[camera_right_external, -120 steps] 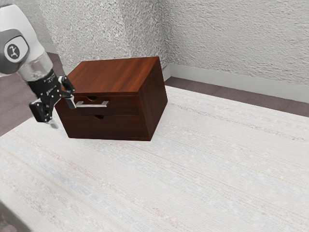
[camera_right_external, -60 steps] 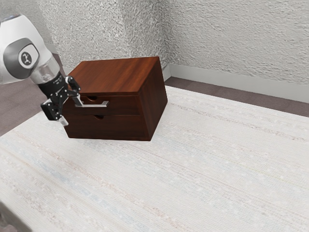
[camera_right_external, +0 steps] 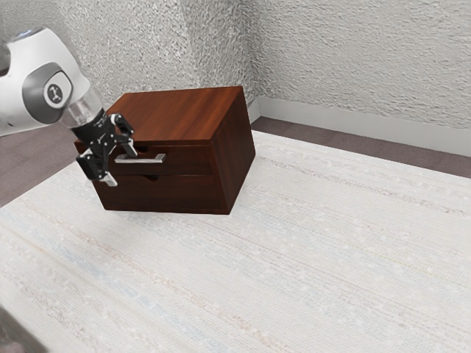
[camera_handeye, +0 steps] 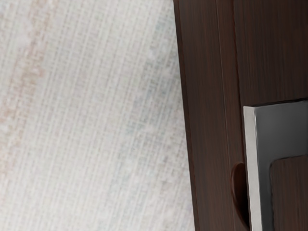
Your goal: Pull the drawer handle with one arm to open the drawer
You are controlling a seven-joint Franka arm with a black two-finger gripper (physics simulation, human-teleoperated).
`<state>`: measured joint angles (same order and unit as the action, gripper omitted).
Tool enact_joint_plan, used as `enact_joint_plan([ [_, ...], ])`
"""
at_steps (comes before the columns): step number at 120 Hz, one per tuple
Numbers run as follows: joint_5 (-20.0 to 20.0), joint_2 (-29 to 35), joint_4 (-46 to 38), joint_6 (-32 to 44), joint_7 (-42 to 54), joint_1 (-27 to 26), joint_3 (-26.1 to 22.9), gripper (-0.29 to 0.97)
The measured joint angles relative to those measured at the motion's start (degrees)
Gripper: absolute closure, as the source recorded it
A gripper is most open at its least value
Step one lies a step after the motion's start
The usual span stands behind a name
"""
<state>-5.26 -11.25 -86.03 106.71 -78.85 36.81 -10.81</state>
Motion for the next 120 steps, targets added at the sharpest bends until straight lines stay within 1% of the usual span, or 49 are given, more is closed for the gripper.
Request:
enact_joint_plan([
  [28,-0.01,-0.62,0.09,1.07,0.21,-0.10,0.00,0.00],
  [46,-0.03,-0.64,0.09,1.38,0.30,-0.05,-0.01,0.20],
  [62,-0.06,-0.65,-0.11,1.61,0.37,-0.12,-0.01,0.30],
  [91,-0.09,0.15,-1.83,2.49,0.48,-0.35,0.07,0.38],
  [120,-0.09,3.24,-5.94,3.91,0.55,-0.41,0.11,0.43],
])
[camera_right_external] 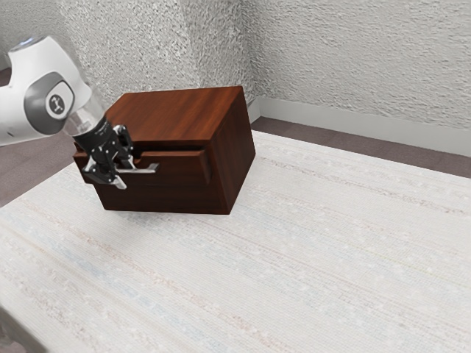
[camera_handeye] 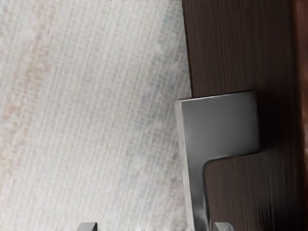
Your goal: Pull the drawer handle with one arm to open the drawer
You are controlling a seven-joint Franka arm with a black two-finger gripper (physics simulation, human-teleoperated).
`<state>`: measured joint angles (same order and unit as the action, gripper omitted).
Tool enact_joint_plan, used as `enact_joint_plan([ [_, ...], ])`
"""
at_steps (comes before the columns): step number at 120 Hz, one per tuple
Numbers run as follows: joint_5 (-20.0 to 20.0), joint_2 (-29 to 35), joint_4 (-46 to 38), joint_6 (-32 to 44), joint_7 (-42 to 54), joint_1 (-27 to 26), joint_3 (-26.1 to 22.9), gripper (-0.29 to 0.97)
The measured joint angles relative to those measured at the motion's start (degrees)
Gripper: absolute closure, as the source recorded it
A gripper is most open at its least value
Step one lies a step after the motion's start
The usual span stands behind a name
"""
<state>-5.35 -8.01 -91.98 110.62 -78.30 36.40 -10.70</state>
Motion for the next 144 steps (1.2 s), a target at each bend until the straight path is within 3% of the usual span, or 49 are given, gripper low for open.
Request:
enact_joint_plan([
  [144,-0.89,12.25,-15.81,4.01,0.09,0.54,0.29,0.49],
])
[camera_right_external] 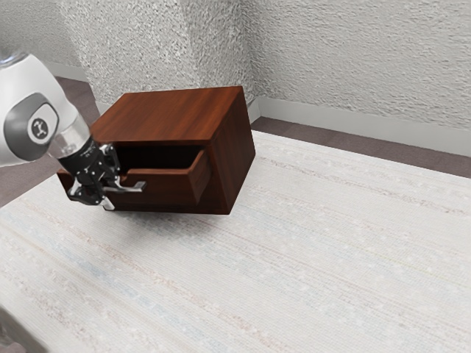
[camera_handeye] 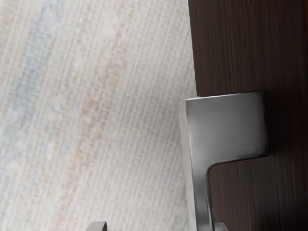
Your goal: Pull the drawer handle with one arm to open the drawer
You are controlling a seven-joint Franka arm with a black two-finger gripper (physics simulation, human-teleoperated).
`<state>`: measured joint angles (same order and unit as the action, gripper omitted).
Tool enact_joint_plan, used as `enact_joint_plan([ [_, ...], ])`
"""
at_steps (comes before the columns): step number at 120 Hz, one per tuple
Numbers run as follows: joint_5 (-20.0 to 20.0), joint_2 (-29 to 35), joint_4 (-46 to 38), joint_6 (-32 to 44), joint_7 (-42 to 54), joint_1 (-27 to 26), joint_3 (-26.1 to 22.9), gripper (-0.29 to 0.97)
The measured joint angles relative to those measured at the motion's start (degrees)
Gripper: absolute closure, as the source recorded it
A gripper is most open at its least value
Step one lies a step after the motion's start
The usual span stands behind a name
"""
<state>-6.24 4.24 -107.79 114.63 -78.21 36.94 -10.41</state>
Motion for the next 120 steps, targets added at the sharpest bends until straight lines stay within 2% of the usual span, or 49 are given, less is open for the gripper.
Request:
enact_joint_plan([
  [120,-1.81,11.48,-13.26,4.52,-0.63,-0.54,-0.13,0.49],
])
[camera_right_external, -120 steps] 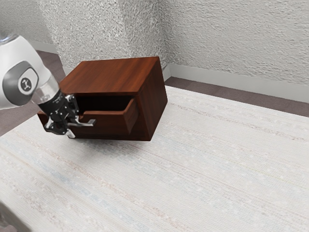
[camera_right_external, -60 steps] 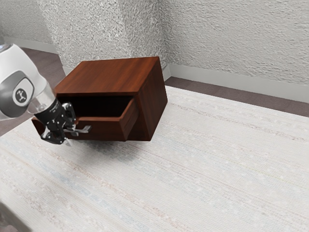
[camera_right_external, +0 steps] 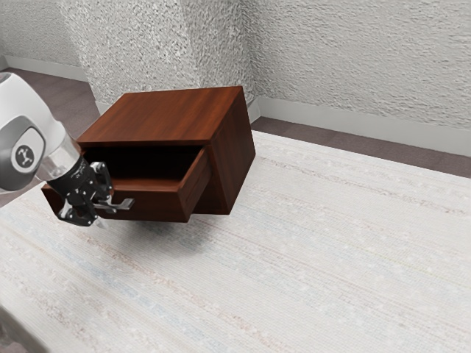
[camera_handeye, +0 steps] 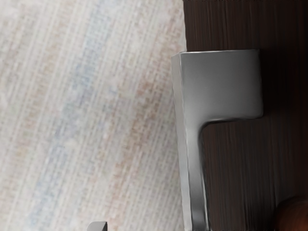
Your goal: Pull the drawer handle with one arm to open the drawer
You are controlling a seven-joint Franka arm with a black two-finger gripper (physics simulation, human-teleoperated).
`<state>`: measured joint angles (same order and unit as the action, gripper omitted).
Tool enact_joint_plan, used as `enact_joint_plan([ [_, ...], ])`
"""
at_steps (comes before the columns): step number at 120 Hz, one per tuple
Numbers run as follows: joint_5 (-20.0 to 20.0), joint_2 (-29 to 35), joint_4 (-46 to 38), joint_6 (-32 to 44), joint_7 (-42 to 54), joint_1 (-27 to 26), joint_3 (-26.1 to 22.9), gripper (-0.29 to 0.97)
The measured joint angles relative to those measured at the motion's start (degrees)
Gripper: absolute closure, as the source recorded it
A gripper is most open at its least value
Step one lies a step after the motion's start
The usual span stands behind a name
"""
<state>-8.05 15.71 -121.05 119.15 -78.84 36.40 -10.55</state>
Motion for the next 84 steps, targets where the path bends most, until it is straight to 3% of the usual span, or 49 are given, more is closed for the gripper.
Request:
enact_joint_plan([
  [84,0.08,2.81,-2.91,1.70,0.26,-0.96,0.20,0.48],
])
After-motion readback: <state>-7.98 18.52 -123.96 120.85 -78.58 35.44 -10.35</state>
